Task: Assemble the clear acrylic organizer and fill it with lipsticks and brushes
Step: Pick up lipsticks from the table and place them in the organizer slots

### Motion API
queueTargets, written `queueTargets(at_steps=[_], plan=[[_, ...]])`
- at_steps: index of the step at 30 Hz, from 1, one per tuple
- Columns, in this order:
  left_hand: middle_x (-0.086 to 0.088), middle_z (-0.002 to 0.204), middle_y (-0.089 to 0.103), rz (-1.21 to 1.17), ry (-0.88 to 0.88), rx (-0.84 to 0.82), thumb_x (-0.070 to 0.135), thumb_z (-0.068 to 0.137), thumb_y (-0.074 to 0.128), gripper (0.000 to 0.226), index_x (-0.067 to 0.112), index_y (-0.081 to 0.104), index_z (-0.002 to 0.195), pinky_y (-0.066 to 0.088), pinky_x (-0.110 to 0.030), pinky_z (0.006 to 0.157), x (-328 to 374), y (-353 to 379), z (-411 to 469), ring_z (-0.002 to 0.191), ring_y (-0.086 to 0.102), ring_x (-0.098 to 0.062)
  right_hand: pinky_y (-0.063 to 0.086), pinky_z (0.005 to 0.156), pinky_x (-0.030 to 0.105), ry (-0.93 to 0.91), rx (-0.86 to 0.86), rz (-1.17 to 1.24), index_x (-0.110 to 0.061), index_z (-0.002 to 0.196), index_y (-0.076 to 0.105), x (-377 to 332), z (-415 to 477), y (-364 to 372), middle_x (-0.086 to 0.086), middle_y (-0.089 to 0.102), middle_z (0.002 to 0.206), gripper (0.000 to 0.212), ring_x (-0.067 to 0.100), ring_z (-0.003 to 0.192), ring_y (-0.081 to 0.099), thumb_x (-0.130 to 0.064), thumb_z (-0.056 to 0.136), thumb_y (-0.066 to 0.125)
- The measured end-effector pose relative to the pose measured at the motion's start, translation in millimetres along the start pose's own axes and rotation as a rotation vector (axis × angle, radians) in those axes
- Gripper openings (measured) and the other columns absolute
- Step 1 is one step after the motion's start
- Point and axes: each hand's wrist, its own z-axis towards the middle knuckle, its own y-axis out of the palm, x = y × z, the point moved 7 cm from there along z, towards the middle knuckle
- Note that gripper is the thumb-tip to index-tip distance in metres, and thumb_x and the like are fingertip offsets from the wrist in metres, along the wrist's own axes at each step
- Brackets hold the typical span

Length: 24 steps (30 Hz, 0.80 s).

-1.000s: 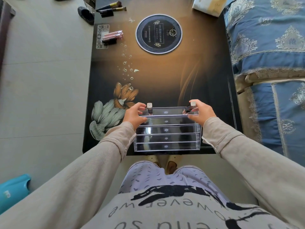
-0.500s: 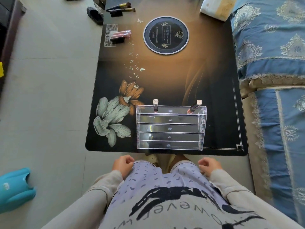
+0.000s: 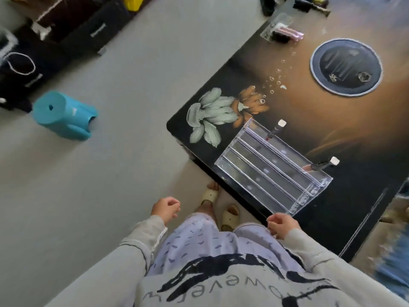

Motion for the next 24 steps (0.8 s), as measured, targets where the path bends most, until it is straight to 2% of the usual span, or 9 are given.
queueTargets(at_steps=[3,6,8,10,14,17,19,22,24], plan=[[0.001,0.059,0.055,-0.048,-0.109,0.003,0.0,0.087,0.049,0.028,0.016,0.055,0.065,0.039,-0.014,0.037,-66.8,7.0,-24.4,0.033,0.049,-0.003,0.04,0.051,0.02,-0.095,-0.026,-0.142,-0.001,0.097,0.066,-22.6,7.1,10.7,0.015,0.061,0.078,0.017,0.015,0.049,0.05,0.0,0.086,0.053],[-0.001,0.059,0.054,-0.165,-0.216,0.055,0.0,0.088,0.05,0.03,0.016,0.054,0.063,0.035,-0.01,0.03,-123.1,8.0,-45.9,0.044,0.047,-0.013,0.041,0.051,0.02,-0.185,-0.06,-0.269,-0.005,0.096,0.068,-53.1,9.0,31.5,0.013,0.061,0.076,0.019,0.014,0.05,0.051,-0.001,0.084,0.053],[-0.002,0.058,0.055,-0.225,-0.268,0.096,0.002,0.088,0.051,0.031,0.016,0.055,0.062,0.032,-0.007,0.027,-151.7,7.5,-56.8,0.046,0.046,-0.014,0.041,0.053,0.021,-0.246,-0.096,-0.32,-0.008,0.093,0.069,-75.3,8.2,48.0,0.011,0.062,0.077,0.02,0.021,0.057,0.053,-0.001,0.083,0.053],[-0.006,0.064,0.058,-0.261,-0.317,0.118,0.005,0.088,0.052,0.021,0.013,0.061,0.071,0.035,-0.008,0.03,-172.3,6.4,-65.9,0.047,0.046,-0.012,0.042,0.057,0.02,-0.296,-0.14,-0.374,-0.014,0.087,0.067,-97.7,4.4,65.2,0.008,0.062,0.082,0.018,0.024,0.072,0.056,-0.004,0.084,0.052],[-0.009,0.076,0.061,-0.355,-0.387,0.143,0.007,0.088,0.052,0.013,0.011,0.064,0.083,0.037,-0.019,0.047,-202.3,2.6,-73.6,0.051,0.049,-0.015,0.04,0.058,0.019,-0.344,-0.185,-0.451,-0.019,0.073,0.062,-135.2,-2.9,94.7,0.01,0.062,0.085,0.022,0.024,0.075,0.055,-0.004,0.085,0.053],[-0.012,0.095,0.068,-0.34,-0.386,0.106,0.011,0.089,0.054,0.019,0.004,0.068,0.099,0.042,-0.022,0.067,-211.8,-8.0,-67.8,0.079,0.059,-0.022,0.039,0.059,0.017,-0.359,-0.194,-0.515,-0.014,0.087,0.064,-160.6,-4.1,113.8,0.009,0.062,0.087,0.015,0.022,0.078,0.057,-0.004,0.084,0.054],[-0.01,0.102,0.069,-0.339,-0.398,0.099,0.013,0.088,0.055,0.018,0.006,0.069,0.097,0.041,-0.024,0.079,-216.1,-26.2,-59.1,0.093,0.061,-0.024,0.04,0.056,0.016,-0.362,-0.194,-0.547,-0.009,0.094,0.066,-179.3,-3.9,127.3,0.009,0.061,0.086,0.016,0.02,0.064,0.054,-0.004,0.085,0.054],[-0.009,0.087,0.067,-0.382,-0.408,0.118,0.012,0.086,0.054,0.022,0.02,0.061,0.066,0.04,-0.021,0.064,-220.8,-69.6,-38.3,0.069,0.057,-0.02,0.042,0.042,0.011,-0.321,-0.16,-0.557,-0.005,0.096,0.066,-206.9,-2.4,146.2,0.009,0.061,0.071,0.019,0.014,0.052,0.051,0.0,0.084,0.052],[-0.008,0.076,0.063,-0.44,-0.406,0.157,0.01,0.085,0.052,0.029,0.022,0.056,0.059,0.038,-0.02,0.052,-220.0,-107.7,-21.1,0.055,0.051,-0.017,0.044,0.037,0.015,-0.266,-0.126,-0.521,-0.006,0.091,0.065,-222.7,-1.3,155.6,0.006,0.059,0.061,0.018,0.014,0.047,0.051,0.002,0.083,0.05]])
